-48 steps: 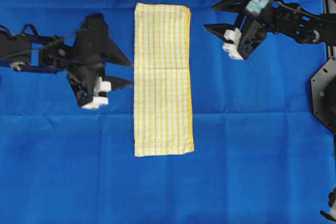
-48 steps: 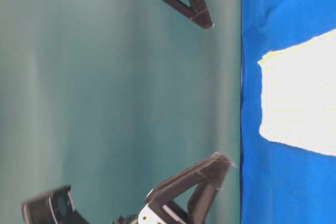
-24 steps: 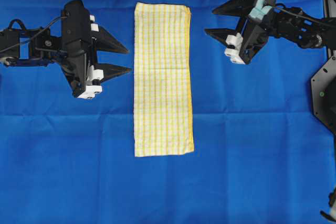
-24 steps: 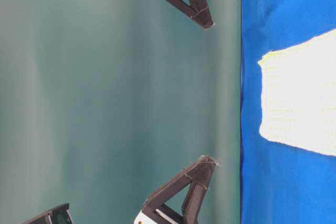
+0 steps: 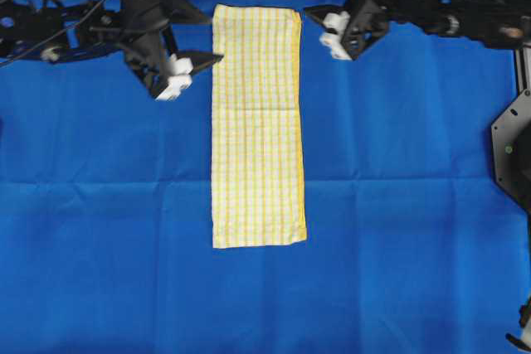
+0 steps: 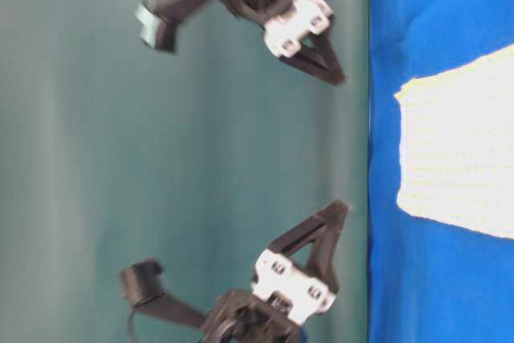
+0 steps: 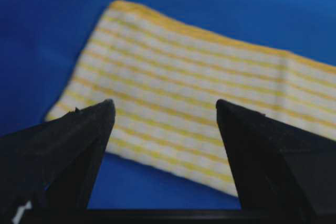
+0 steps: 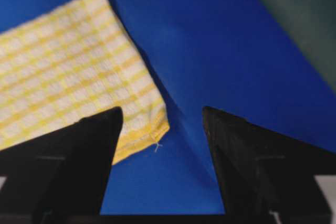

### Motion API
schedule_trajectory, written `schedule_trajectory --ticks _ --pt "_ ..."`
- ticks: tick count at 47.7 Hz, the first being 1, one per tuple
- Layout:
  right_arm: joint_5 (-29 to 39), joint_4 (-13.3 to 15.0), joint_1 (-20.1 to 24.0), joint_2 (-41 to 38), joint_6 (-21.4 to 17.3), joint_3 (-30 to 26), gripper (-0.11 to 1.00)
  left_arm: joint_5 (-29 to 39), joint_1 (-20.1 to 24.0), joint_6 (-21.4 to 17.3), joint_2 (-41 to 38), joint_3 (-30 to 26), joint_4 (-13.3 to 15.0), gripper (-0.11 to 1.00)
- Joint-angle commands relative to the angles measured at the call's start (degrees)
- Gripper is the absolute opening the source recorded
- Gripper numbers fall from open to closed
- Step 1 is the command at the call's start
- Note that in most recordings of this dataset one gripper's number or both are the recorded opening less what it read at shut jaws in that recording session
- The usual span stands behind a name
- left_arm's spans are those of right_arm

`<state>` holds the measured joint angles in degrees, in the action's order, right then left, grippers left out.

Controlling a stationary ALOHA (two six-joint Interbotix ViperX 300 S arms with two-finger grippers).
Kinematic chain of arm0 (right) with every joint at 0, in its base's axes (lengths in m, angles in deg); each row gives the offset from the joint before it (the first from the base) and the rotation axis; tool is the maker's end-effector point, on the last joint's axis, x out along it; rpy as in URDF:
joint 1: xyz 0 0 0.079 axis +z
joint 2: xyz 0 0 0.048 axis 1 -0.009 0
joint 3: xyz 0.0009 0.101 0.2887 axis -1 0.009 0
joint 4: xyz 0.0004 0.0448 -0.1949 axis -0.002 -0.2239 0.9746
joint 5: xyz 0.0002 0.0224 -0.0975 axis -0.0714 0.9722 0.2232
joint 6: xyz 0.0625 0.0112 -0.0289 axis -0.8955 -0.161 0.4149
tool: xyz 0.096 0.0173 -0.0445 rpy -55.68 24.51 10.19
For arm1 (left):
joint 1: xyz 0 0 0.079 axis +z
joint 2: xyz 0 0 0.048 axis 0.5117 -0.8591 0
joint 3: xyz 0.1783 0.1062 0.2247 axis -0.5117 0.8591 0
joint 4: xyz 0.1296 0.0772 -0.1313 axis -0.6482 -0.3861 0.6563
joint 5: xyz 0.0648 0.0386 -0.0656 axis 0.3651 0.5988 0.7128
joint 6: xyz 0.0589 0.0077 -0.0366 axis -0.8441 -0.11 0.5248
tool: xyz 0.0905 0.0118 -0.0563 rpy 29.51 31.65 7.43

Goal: Fold the yellow towel.
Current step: 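Grasp the strip's top corners with both grippers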

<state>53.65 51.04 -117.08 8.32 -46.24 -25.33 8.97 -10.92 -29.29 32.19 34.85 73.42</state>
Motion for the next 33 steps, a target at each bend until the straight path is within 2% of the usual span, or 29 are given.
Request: schedule_trajectory --ticks 1,13,24,29,33 --pt "-0.1 0.0 -0.5 -2.8 0.0 -3.1 0.68 -2.4 2.4 -0.1 -2.9 -2.4 -0.1 0.73" --pt "-0.4 -0.7 -0.8 -11.2 -0.9 -6.8 0.73 -6.5 6.2 -0.1 -11.6 -4.6 -0.1 0.73" --pt "-0.4 -3.8 -0.9 -12.7 -1.1 -6.9 0.73 -8.1 7.0 -0.1 -16.7 -6.4 0.0 0.73" --pt "-0.4 -4.7 -0.8 -12.8 -1.1 -6.7 0.70 -8.1 7.6 -0.1 -18.1 -7.4 -0.1 0.69" --pt "-0.5 -5.3 -0.4 -12.7 -1.1 -6.6 0.60 -8.1 8.1 -0.2 -18.9 -8.0 -0.1 0.60"
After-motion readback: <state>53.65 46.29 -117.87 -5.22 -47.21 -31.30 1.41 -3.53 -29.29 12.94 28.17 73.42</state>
